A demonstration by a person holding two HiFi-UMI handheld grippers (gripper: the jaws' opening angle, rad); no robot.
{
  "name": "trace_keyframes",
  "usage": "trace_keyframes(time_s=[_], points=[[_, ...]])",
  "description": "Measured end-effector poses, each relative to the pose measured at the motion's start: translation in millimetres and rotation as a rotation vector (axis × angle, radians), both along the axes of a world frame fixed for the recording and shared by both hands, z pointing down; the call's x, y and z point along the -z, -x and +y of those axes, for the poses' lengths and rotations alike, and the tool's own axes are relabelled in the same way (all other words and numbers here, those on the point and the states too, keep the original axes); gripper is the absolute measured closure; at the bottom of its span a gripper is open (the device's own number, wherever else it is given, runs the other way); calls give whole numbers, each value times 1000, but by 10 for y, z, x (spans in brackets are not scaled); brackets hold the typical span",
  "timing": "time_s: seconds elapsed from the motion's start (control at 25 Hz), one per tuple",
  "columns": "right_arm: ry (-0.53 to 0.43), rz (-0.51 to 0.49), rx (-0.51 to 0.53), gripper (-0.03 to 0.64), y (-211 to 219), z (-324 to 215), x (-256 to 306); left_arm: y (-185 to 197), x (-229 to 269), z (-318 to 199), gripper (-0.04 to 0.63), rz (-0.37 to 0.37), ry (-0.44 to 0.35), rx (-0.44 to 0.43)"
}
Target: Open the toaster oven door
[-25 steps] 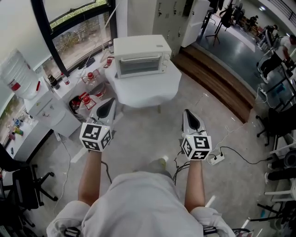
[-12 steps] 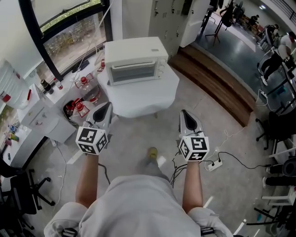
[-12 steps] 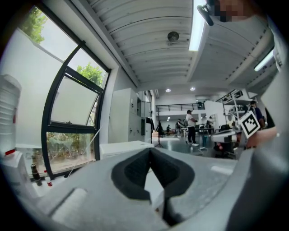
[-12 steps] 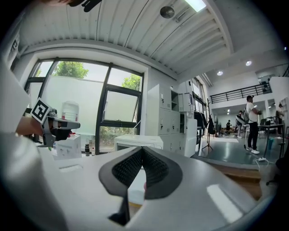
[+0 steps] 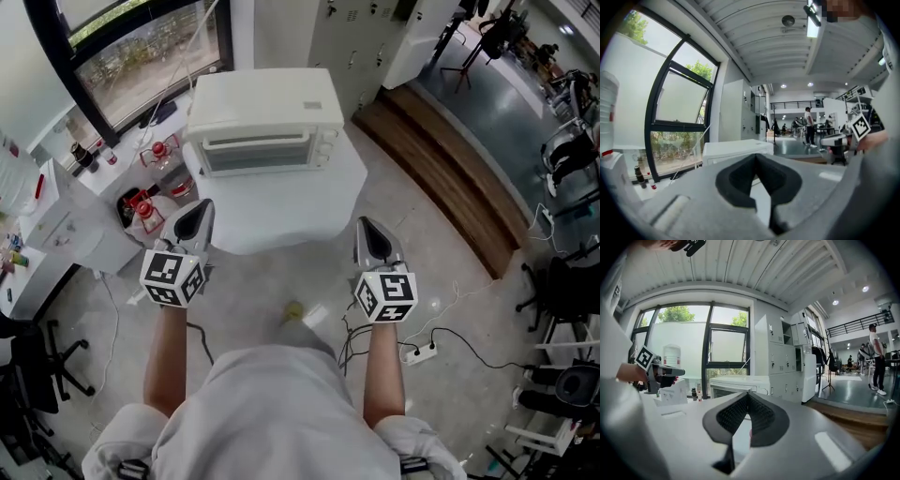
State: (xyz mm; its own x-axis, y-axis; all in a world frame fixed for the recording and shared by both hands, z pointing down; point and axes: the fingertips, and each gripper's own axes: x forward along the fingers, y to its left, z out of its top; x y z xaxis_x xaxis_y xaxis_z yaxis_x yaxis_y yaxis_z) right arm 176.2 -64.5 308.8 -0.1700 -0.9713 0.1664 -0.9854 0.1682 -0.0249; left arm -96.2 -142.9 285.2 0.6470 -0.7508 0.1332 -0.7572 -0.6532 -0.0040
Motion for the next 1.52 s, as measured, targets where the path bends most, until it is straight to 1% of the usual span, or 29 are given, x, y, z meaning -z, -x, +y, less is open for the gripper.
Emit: trace_keyframes(time_s=[0.2, 0.32, 0.44, 0.52, 0.68, 0.76, 0.96, 1.16, 1.24, 1.28, 1.32, 1.36, 1.52], points=[[2, 47, 109, 615, -266, -648, 32, -324, -6, -484, 595, -18, 21, 62], [6, 31, 162, 615, -318, -971, 40, -433, 29, -685, 595, -33, 28, 92], [14, 13, 196, 614, -313, -1242, 22, -454, 48, -860, 595, -50, 30, 113], [22, -2, 212, 615, -301, -1357, 7, -438, 55, -927, 595, -61, 36, 126], [29, -49, 222, 615, -300, -1526, 39, -441, 109, -1026, 595, -59, 38, 140], [29, -55, 221, 615, -250, -1597, 49, -427, 130, -1078, 595, -65, 34, 131], [32, -30, 221, 614, -20, -1697, 58, -288, 104, -1159, 595, -76, 39, 97], [60, 58, 251, 612, 245, -1761, -1, -111, -6, -1281, 593, -119, 50, 62], [62, 69, 253, 605, 301, -1801, 4, -80, -48, -1328, 552, -153, 51, 37], [61, 70, 256, 603, 325, -1821, 16, -78, -67, -1348, 548, -175, 48, 22], [61, 72, 262, 589, 351, -1836, 25, -77, -87, -1365, 548, -194, 45, 10], [63, 76, 268, 558, 376, -1849, 29, -75, -108, -1382, 541, -206, 47, 1], [76, 109, 285, 556, 460, -1912, 0, -70, -137, -1452, 517, -213, 51, -26]])
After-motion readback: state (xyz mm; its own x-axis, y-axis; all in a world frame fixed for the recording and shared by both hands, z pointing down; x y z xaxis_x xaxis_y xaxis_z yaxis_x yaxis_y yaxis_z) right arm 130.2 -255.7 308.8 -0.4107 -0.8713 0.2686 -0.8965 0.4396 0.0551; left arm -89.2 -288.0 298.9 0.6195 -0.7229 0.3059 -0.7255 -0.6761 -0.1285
